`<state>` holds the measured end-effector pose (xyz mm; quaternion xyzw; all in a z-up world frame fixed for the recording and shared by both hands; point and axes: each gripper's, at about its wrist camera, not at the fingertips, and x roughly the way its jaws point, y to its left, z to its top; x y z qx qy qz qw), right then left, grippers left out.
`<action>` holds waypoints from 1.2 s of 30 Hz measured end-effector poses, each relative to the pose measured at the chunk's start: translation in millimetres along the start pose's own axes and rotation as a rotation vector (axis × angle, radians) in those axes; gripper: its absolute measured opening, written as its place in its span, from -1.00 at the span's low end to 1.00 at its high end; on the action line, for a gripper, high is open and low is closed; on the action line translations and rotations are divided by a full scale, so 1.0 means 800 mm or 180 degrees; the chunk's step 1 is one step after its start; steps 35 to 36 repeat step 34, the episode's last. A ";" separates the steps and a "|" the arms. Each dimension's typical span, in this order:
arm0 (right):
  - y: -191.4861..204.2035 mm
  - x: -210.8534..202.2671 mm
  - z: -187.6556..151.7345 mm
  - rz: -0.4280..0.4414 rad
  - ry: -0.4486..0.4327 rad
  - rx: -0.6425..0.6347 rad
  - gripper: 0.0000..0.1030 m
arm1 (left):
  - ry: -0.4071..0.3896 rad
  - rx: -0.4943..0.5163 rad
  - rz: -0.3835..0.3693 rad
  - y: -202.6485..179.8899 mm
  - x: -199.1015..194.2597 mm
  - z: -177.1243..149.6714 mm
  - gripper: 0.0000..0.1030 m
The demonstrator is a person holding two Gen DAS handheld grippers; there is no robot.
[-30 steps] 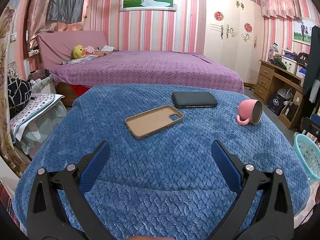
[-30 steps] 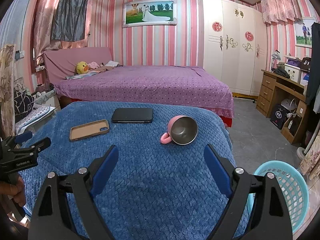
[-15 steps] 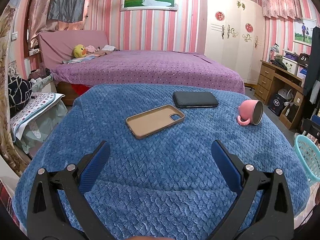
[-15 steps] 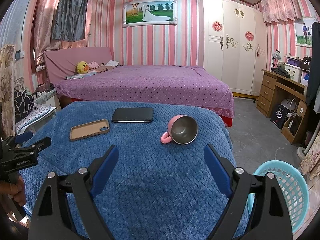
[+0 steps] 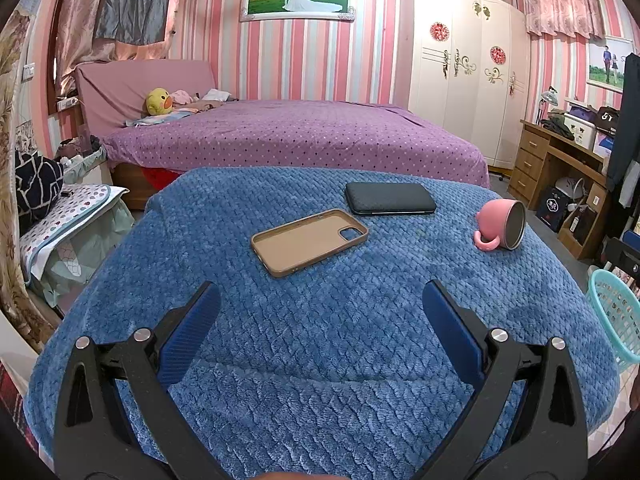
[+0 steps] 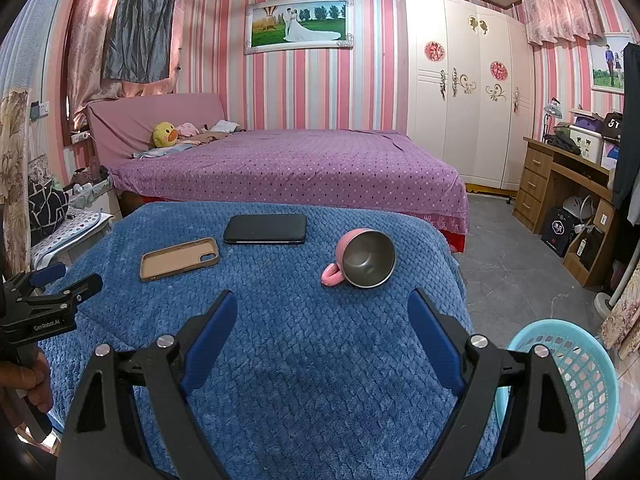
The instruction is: Collect trash
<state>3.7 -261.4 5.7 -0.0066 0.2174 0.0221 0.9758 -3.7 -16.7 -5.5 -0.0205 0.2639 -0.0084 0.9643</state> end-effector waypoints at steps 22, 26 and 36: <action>0.001 0.000 -0.002 0.0010 0.0007 -0.0010 0.66 | -0.0045 0.0028 0.0000 -0.002 -0.003 0.003 0.89; 0.001 0.000 -0.002 0.0011 0.0008 -0.0010 0.66 | -0.0050 0.0012 -0.0032 -0.001 -0.004 0.004 0.89; 0.002 0.000 -0.003 0.0026 0.0013 -0.0019 0.66 | -0.0011 -0.0060 -0.0072 0.003 -0.003 0.005 0.89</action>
